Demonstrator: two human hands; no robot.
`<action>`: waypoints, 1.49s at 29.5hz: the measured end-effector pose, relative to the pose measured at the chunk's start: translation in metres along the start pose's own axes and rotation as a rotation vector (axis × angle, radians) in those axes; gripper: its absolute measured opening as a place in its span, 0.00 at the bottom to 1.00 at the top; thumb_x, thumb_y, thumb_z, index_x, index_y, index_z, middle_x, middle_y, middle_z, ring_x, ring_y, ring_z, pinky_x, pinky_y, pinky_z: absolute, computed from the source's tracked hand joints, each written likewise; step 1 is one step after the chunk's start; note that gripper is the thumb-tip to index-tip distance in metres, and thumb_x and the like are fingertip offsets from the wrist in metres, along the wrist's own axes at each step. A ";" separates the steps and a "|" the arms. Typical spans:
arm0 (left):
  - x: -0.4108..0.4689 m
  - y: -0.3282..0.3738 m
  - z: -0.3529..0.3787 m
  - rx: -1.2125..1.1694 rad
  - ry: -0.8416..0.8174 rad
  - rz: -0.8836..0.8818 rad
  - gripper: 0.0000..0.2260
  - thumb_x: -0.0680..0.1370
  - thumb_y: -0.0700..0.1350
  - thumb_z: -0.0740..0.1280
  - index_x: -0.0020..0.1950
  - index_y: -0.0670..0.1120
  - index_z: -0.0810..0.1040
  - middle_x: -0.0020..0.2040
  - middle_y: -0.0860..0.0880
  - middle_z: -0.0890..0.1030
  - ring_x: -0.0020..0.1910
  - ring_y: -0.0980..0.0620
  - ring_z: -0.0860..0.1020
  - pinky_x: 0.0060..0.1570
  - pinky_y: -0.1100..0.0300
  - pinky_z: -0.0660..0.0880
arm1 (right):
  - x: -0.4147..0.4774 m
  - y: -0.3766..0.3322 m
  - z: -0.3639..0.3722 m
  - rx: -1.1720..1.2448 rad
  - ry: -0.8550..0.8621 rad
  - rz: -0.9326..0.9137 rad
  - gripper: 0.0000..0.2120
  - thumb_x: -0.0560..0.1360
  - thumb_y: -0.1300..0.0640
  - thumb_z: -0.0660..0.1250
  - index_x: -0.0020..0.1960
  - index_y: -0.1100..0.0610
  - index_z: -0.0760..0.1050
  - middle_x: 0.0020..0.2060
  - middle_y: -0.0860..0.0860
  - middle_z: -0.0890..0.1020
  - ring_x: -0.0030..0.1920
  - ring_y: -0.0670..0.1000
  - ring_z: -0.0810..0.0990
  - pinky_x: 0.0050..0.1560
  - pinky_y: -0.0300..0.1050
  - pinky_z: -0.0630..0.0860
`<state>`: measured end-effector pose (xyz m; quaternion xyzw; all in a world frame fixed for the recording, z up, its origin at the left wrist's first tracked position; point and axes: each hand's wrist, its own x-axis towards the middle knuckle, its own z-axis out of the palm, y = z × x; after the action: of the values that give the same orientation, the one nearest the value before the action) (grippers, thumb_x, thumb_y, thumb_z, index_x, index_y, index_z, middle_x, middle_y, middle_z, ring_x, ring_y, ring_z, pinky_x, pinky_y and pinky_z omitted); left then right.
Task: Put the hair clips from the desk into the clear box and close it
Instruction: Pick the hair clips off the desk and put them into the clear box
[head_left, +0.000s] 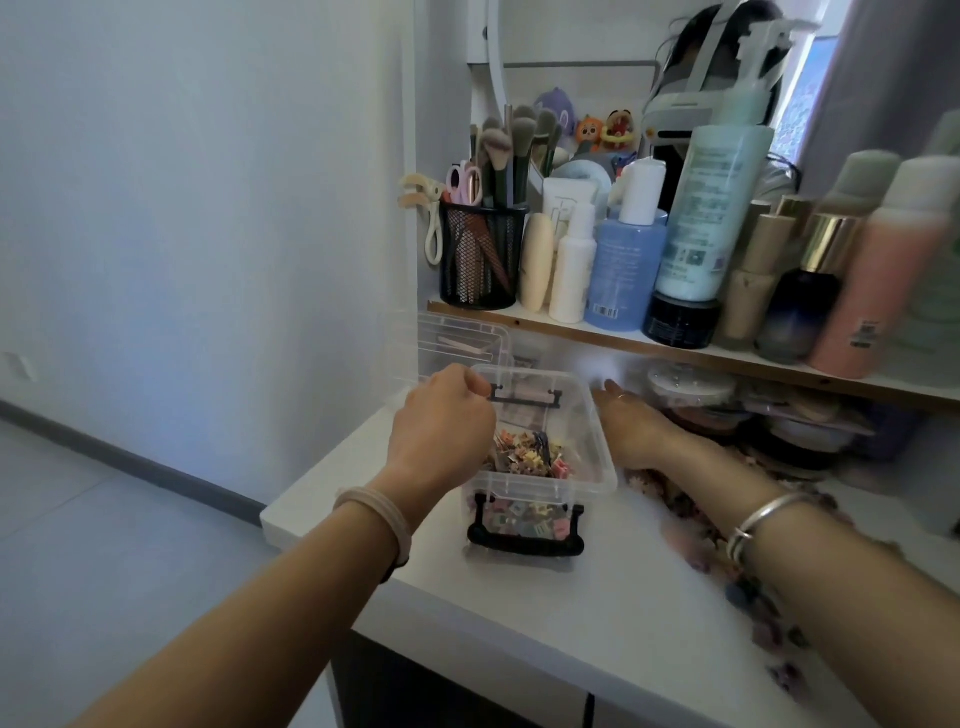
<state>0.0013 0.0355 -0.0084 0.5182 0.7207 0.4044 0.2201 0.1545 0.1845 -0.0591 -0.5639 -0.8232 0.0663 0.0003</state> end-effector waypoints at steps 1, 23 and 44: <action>0.002 0.000 0.000 0.005 0.001 0.007 0.13 0.78 0.38 0.53 0.58 0.47 0.73 0.50 0.50 0.71 0.53 0.44 0.75 0.58 0.45 0.74 | 0.011 0.003 0.002 -0.026 0.002 0.002 0.28 0.74 0.51 0.60 0.71 0.60 0.61 0.72 0.57 0.60 0.69 0.58 0.63 0.67 0.54 0.67; -0.004 0.004 0.002 0.060 0.005 0.011 0.15 0.78 0.38 0.52 0.60 0.46 0.73 0.55 0.46 0.75 0.55 0.43 0.75 0.58 0.48 0.73 | -0.061 -0.005 -0.024 0.014 0.087 -0.067 0.13 0.73 0.66 0.62 0.51 0.59 0.82 0.51 0.55 0.84 0.52 0.53 0.81 0.48 0.37 0.72; -0.002 -0.001 -0.008 0.081 0.022 -0.016 0.15 0.78 0.38 0.55 0.60 0.46 0.74 0.62 0.44 0.75 0.57 0.42 0.75 0.60 0.45 0.73 | -0.080 -0.010 -0.044 0.138 0.014 -0.052 0.13 0.77 0.52 0.63 0.56 0.57 0.79 0.52 0.53 0.82 0.49 0.49 0.78 0.50 0.40 0.73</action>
<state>-0.0045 0.0304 -0.0044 0.5165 0.7429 0.3788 0.1943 0.1773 0.1119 -0.0081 -0.5413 -0.8311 0.1189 0.0469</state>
